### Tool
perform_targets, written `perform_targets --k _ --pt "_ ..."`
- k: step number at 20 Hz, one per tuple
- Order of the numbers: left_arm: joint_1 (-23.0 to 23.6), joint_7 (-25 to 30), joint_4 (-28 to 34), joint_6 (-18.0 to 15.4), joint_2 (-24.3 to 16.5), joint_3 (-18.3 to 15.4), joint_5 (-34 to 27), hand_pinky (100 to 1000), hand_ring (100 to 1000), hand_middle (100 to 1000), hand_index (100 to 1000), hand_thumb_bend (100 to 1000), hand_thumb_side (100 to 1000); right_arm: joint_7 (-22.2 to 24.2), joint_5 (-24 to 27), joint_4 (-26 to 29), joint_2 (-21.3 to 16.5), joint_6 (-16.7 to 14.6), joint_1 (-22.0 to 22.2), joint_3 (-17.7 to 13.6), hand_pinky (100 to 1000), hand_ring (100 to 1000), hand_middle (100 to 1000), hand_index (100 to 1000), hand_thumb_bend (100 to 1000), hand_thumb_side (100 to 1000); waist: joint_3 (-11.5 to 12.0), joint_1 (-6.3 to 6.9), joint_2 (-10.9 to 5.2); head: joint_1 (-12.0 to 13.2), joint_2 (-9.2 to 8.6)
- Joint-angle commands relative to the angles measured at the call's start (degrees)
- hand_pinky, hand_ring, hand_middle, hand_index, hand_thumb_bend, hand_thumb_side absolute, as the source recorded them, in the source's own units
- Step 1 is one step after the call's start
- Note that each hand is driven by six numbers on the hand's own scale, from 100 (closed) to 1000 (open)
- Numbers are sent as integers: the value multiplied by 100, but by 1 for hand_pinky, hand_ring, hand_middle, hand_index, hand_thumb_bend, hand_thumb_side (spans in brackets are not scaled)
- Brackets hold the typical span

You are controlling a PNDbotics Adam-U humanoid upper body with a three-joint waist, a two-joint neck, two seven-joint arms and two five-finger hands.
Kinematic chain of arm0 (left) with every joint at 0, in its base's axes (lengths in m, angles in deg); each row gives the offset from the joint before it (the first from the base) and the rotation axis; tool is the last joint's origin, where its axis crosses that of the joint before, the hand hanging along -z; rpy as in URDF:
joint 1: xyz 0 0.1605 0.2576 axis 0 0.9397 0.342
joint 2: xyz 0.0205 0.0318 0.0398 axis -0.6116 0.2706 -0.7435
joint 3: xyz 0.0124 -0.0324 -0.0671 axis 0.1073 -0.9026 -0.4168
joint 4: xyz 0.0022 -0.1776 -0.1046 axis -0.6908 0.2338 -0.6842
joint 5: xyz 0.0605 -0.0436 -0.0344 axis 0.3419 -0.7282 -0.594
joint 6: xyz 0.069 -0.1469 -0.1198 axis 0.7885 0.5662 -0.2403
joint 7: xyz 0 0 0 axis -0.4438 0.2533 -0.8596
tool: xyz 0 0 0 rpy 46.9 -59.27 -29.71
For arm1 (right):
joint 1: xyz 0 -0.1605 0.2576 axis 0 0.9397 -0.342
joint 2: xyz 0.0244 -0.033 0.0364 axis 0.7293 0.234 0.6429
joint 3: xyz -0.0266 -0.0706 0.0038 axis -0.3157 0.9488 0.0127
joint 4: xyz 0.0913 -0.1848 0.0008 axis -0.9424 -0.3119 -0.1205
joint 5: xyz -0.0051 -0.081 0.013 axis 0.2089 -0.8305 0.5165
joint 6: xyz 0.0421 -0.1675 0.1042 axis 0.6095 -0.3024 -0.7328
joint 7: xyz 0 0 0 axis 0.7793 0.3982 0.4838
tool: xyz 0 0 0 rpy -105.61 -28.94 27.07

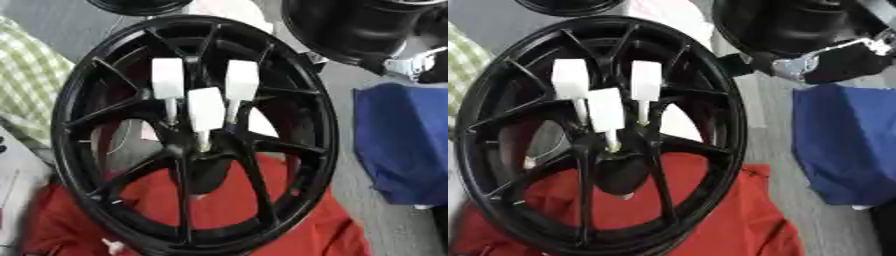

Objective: Pull the pin out of the wheel hub.

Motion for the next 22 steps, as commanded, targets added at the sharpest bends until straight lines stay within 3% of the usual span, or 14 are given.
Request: perform_targets --k 1,5,6,9,12,18,19,22 --pt "-11 28 54 -3 -123 6 32 604 574 508 672 139 1000 266 -228 -280 264 -99 -363 244 777 820 770 793 546 394 -35 33 -169 -86 30" --pt "2 17 20 4 -105 -10 17 605 575 509 672 141 1000 601 -517 -810 808 -122 -909 542 770 820 771 794 527 410 -105 78 -222 -119 38" --pt "6 8 8 4 -106 -24 13 605 575 509 672 141 1000 845 -596 -1042 1021 -71 -1221 611 768 819 770 794 521 414 -150 90 -224 -86 34" --pt "46 -43 -40 -3 -115 -78 1 605 575 509 672 141 1000 2641 -928 -1739 1662 -33 -2008 372 768 815 766 791 535 404 -294 129 -254 6 65" --pt "52 -49 -77 -12 -94 -75 -9 606 575 509 672 142 1000 3529 -1282 -1786 1928 -123 -2112 139 764 812 763 792 544 403 -307 155 -282 -31 56" --pt "27 -17 -110 -14 -33 -47 -28 606 576 510 673 146 1000 3734 -1524 -1686 2105 -96 -2081 80 746 811 767 805 584 394 -261 177 -329 -106 26" --pt "20 -12 -114 -14 -25 -42 -31 606 576 510 673 144 1000 3731 -1515 -1675 2124 -82 -2070 90 744 811 768 808 616 403 -252 178 -333 -120 28" --pt "10 -9 -131 -14 -15 -40 -44 607 576 510 672 147 1000 3714 -1331 -1577 2173 -70 -2032 98 729 811 767 814 594 386 -242 176 -334 -152 27"
